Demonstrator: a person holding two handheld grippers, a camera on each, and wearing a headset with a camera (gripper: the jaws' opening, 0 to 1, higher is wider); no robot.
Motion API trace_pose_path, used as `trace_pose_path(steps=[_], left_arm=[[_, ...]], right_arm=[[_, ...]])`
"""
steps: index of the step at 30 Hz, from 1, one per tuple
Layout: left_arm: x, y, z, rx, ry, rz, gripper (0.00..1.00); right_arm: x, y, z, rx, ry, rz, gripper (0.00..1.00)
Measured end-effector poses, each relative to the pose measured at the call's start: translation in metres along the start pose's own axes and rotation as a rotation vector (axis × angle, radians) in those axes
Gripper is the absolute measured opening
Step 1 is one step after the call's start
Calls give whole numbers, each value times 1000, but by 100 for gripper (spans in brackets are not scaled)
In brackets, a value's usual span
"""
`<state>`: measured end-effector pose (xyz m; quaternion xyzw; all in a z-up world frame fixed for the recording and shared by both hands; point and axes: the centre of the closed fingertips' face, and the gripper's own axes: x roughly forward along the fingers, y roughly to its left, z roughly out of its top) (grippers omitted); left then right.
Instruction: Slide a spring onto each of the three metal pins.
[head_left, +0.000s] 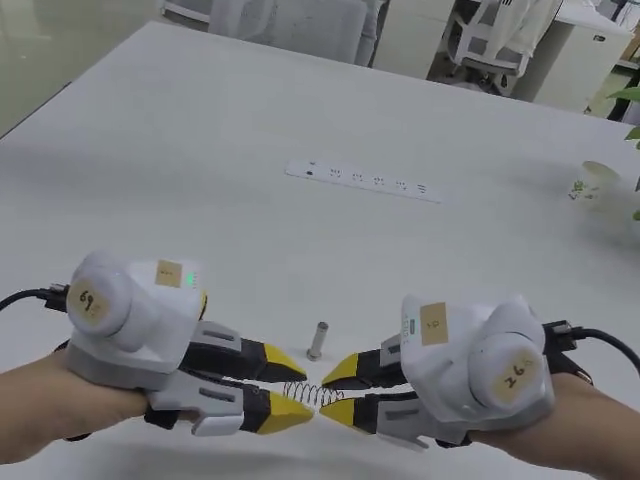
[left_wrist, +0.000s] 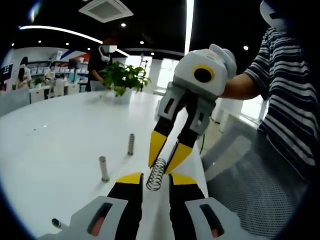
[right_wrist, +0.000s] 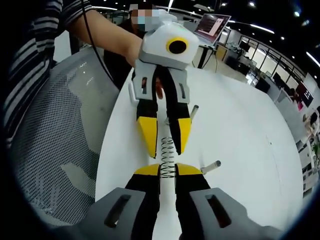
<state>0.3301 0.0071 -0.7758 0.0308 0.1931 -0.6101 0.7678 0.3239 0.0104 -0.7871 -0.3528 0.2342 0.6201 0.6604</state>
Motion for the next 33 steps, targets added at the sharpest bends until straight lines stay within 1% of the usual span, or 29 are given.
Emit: trace_pose_path(steps=[3, 6, 8, 11, 13, 17, 26, 29, 31, 33], left_arm=[[2, -1, 0, 7, 3, -12, 8], [2, 0, 1, 5, -1, -9, 5], [2, -1, 1, 18, -1, -13, 5], [3, -3, 0, 21, 3, -26, 4], [2, -5, 0, 40, 4, -37, 3], [2, -5, 0, 58, 10, -44, 3], [2, -8, -2, 64, 22, -81, 2], [3, -11, -3, 64, 28, -98, 2], [3, -13, -3, 62, 26, -108, 2], [3, -15, -3, 64, 26, -114, 2]], right_arm=[[-1, 0, 1, -2, -3, 1, 7], [-1, 1, 1, -7, -2, 4, 7], [-2, 2, 1, -10, -2, 5, 7], [-2, 3, 1, -13, -4, 14, 7], [-2, 4, 2, -15, -6, 18, 7], [-2, 5, 2, -17, -9, 22, 8], [0, 9, 1, -8, -16, 44, 8], [0, 12, 0, -3, -22, 47, 8], [-1, 14, -4, 7, -19, 49, 9], [-1, 15, -9, 18, -11, 50, 12]])
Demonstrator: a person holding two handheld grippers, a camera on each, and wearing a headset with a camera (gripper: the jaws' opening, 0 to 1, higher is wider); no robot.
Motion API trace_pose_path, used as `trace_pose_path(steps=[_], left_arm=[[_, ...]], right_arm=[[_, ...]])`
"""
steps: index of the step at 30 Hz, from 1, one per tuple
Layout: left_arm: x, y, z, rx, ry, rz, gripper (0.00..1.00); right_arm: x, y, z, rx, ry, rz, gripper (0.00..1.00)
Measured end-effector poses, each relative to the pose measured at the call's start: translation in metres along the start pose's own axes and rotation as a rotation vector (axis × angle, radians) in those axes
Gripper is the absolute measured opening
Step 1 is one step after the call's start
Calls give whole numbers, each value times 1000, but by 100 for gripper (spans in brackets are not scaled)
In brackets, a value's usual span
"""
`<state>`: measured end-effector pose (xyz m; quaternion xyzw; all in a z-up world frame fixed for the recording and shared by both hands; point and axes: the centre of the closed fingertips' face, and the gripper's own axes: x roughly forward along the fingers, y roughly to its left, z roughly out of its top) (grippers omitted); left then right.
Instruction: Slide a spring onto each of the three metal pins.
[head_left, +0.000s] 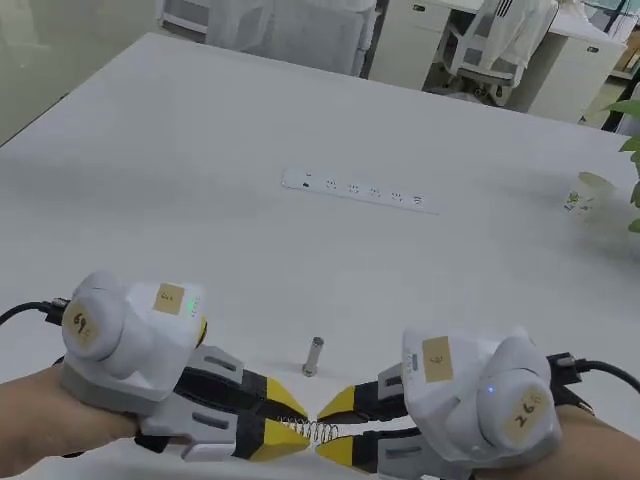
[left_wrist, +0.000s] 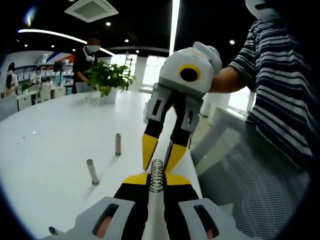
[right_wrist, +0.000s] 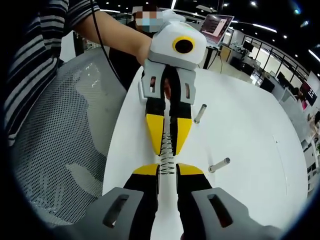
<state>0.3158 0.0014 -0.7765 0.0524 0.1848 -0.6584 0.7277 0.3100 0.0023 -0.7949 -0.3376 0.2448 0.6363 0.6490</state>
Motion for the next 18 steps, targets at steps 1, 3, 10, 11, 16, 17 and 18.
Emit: trace_pose_path(steps=[1, 3, 10, 11, 16, 17, 18], left_arm=[[0, 0, 0, -1, 2, -1, 2], [0, -1, -1, -2, 3, -7, 2], [0, -5, 0, -3, 5, -11, 2], [-1, -5, -1, -3, 5, -11, 2], [-3, -5, -1, -10, 1, -5, 2], [-3, -4, -1, -9, 2, -3, 2], [-3, -4, -2, -5, 6, 0, 2]], right_arm=[[0, 1, -2, 7, 1, 1, 13], [-1, 1, -3, 18, -8, -1, 13], [-2, 4, 0, 41, -32, 5, 8], [-2, 4, 1, 36, -34, 5, 8], [-6, 2, 5, 21, -51, -4, 7], [-7, 1, 7, 17, -56, -9, 7], [-8, 1, 8, 16, -61, -10, 7]])
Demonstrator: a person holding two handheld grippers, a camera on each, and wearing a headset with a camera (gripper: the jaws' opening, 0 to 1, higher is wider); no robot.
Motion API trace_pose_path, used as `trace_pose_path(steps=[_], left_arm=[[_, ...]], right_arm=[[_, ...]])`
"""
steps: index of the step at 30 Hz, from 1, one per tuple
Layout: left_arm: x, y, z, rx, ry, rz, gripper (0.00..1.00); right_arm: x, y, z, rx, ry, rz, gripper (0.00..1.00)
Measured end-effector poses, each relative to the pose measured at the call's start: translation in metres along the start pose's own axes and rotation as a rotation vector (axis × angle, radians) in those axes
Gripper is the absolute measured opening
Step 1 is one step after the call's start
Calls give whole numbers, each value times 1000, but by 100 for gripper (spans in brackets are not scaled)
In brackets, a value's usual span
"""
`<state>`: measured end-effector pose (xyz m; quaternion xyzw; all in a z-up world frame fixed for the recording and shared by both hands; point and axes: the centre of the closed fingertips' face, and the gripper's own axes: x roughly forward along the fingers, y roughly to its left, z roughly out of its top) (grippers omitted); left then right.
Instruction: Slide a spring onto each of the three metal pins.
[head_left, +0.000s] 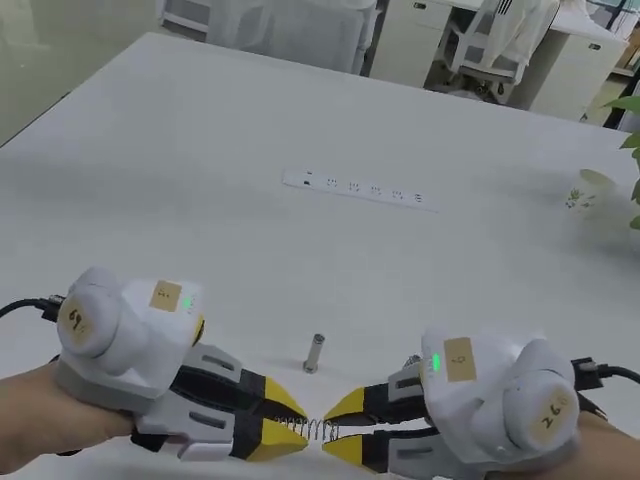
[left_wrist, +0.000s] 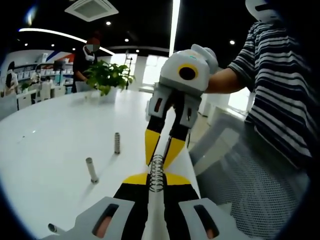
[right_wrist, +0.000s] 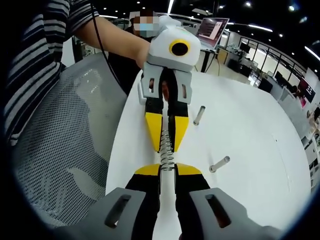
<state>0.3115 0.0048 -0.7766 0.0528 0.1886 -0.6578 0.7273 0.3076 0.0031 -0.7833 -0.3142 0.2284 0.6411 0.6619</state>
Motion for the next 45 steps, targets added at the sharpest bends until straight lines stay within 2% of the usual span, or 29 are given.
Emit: trace_pose_path(steps=[8, 15, 17, 20, 24, 31, 39, 45], left_arm=[[-1, 0, -3, 27, 18, 8, 2], [0, 1, -3, 37, 15, 10, 3], [1, 1, -3, 43, 16, 11, 3], [3, 0, -3, 49, 19, 10, 3], [6, 0, -7, 60, 42, 14, 3], [11, -2, 0, 71, 28, 3, 3], [6, 0, 1, 83, 28, 23, 3], [5, -2, 2, 82, 22, 32, 3]], right_arm=[[-6, -2, 14, -15, -27, -2, 7], [-9, -3, 25, -3, -68, 5, 7], [-9, -3, 29, 5, -85, 4, 8], [-10, -3, 40, 42, -136, 12, 8], [-5, 0, 39, 19, -118, 9, 8], [-3, -1, 58, 6, -172, -14, 7], [-2, -1, 60, -25, -177, -41, 7], [-3, 0, 62, -79, -175, -52, 7]])
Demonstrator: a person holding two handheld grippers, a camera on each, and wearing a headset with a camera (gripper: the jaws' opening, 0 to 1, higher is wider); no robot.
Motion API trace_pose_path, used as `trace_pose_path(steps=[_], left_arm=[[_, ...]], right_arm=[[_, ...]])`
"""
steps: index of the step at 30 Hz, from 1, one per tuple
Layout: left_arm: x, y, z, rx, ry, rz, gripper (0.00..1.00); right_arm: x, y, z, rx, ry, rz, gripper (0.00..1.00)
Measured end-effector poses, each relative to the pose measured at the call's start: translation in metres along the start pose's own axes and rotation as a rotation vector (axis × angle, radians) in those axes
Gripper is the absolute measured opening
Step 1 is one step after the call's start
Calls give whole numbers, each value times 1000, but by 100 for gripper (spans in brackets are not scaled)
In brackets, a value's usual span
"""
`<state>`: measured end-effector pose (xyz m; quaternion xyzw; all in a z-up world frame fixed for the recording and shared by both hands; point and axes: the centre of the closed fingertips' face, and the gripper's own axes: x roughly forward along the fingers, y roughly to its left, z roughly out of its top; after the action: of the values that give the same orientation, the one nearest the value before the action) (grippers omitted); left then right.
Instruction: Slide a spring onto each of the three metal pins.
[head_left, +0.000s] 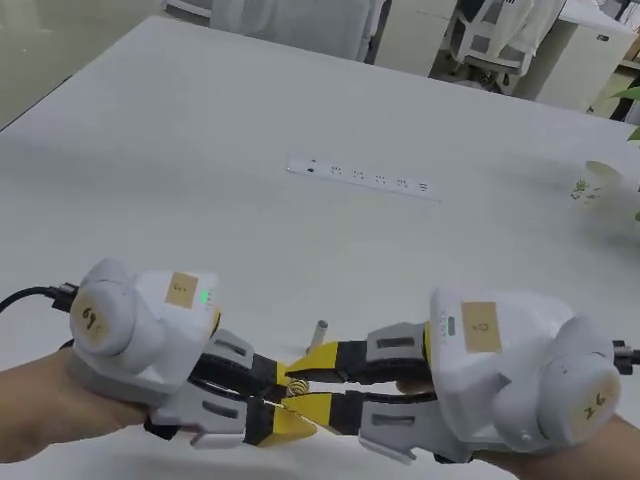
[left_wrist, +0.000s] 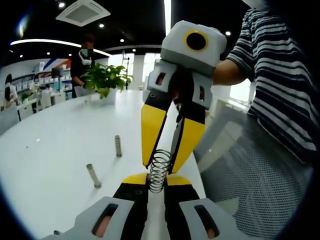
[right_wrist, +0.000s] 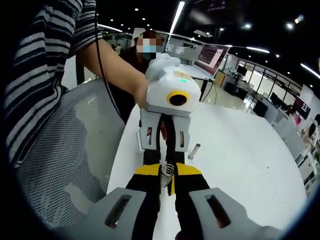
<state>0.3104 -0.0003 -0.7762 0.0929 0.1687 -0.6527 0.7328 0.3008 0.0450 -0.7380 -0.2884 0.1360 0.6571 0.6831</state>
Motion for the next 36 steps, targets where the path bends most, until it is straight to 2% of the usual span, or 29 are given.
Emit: trace_pose_path(steps=[10, 16, 25, 29, 36], left_arm=[[-7, 4, 2, -36, -6, 13, 7], [-10, 7, 2, -44, -1, 30, 14], [-18, 10, -5, -52, 22, 43, 25], [-26, 9, -10, -57, 35, 48, 26], [-41, 7, -16, -90, 32, 69, 30]], right_arm=[[2, 0, 3, -31, 2, -1, 7], [1, -4, 2, -39, 9, -13, 7], [-2, -8, -1, -57, 22, -29, 7], [-3, -9, -5, -62, 33, -34, 7], [-3, -16, -9, -51, 43, -53, 7]])
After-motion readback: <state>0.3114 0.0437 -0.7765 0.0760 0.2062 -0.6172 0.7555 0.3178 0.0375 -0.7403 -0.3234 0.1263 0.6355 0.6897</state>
